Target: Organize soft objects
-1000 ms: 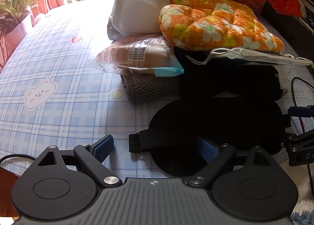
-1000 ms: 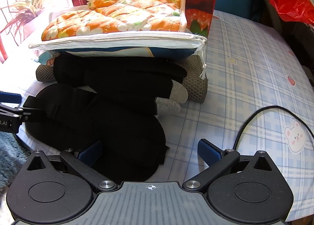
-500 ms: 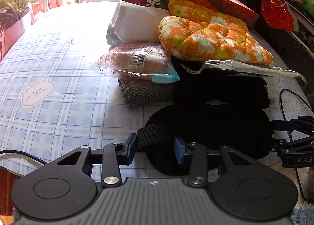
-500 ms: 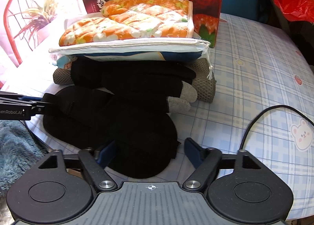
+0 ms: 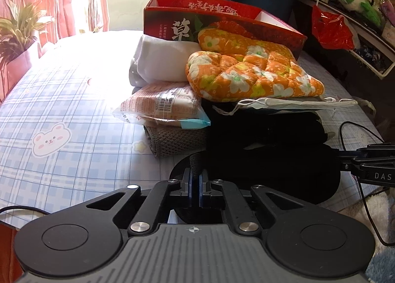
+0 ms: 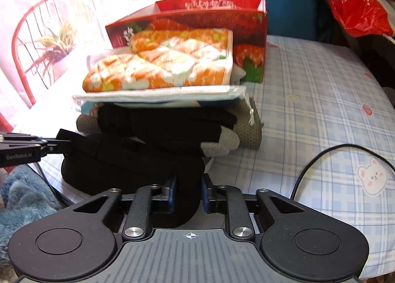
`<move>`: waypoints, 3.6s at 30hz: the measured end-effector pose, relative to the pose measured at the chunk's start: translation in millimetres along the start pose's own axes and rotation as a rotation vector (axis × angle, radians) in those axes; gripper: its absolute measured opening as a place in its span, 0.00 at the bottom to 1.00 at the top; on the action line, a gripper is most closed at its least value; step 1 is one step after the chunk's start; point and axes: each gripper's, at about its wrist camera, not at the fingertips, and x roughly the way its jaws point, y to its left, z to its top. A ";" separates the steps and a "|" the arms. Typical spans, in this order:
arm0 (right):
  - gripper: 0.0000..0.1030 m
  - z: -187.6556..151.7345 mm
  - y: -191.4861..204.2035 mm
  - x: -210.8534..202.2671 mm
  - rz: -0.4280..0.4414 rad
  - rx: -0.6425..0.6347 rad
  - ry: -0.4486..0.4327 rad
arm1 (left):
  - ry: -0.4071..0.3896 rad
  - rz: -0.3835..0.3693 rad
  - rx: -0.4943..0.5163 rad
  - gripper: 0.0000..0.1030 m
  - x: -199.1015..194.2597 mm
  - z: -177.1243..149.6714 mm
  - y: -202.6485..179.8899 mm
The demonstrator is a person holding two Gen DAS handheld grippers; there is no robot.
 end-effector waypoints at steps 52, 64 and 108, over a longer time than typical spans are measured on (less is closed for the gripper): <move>0.08 250.9 -32.6 74.9 -0.081 -0.081 -0.336 | -0.246 0.245 0.164 0.05 68.4 248.5 -33.0; 0.23 221.9 -40.0 101.0 -0.168 -0.100 -0.251 | -0.160 0.181 0.119 0.27 84.7 232.5 -15.3; 0.33 61.3 3.8 47.7 -0.056 -0.034 -0.288 | -0.140 -0.008 -0.228 0.40 25.4 76.3 -11.8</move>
